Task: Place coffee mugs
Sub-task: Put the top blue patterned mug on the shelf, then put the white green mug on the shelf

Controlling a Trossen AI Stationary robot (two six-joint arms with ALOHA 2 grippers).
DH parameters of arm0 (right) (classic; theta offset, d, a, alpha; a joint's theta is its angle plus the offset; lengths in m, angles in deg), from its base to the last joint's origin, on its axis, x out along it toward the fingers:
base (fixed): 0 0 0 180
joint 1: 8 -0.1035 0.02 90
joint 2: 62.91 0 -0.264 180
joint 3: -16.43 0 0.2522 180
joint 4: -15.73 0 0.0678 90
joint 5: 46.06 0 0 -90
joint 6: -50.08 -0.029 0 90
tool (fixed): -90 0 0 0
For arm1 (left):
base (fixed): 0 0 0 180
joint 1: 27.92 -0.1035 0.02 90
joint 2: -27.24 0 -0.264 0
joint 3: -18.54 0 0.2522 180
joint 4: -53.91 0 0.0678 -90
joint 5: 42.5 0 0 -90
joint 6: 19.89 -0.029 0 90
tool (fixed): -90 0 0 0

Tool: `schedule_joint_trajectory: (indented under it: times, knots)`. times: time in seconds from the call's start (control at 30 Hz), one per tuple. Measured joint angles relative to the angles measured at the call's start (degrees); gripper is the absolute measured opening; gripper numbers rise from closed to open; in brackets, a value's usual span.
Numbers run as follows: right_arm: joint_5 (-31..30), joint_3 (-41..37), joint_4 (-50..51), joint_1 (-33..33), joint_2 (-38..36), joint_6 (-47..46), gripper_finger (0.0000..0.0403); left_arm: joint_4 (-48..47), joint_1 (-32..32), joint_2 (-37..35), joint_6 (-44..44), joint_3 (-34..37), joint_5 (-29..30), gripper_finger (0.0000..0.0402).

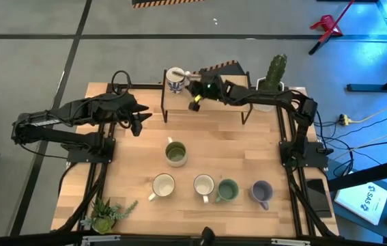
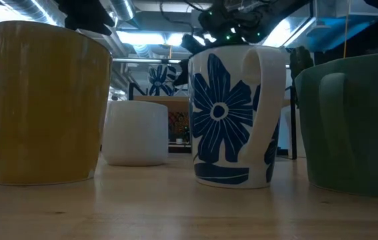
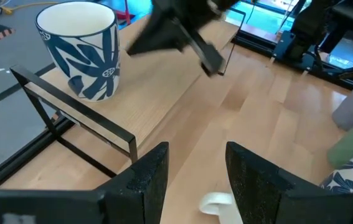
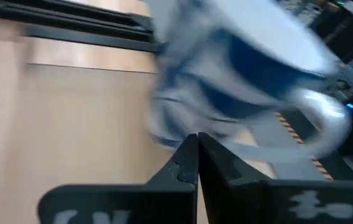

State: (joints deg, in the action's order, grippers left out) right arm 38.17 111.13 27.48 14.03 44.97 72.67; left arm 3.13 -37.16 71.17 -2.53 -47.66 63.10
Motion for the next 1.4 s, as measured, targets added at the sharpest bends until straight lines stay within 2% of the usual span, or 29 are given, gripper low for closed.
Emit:
schedule_joint_trajectory:
  times: [0.23,0.57,0.9,1.07,1.2,1.3,1.4]
  knots:
    - [-2.0,0.0,-3.63,-2.54,0.04,0.86,0.0,0.0,0.0,0.0,0.0,0.0,0.02,0.0153]
    - [-0.69,0.0,-8.55,1.87,0.11,1.57,0.0,-0.04,0.0,0.0,0.0,0.0,0.02,0.0153]
    - [0.14,0.0,-8.17,3.46,0.02,1.41,0.0,-0.07,0.01,0.0,-0.02,0.0,0.02,0.0153]
    - [1.46,0.0,0.25,2.0,-4.24,1.39,0.0,-1.21,0.01,0.0,0.06,0.0,-0.48,0.0153]
    - [9.08,0.02,13.5,0.09,-10.48,1.29,0.0,-1.51,0.01,-0.07,0.01,0.0,-4.13,0.0153]
    - [12.18,0.05,19.89,-4.45,-12.45,4.74,0.0,-1.88,0.01,-0.07,-1.6,0.0,-5.77,0.0153]
    - [11.28,-0.07,23.45,-10.56,-11.95,11.1,0.0006,-3.05,0.01,-0.07,-2.82,0.0,-5.99,0.0153]
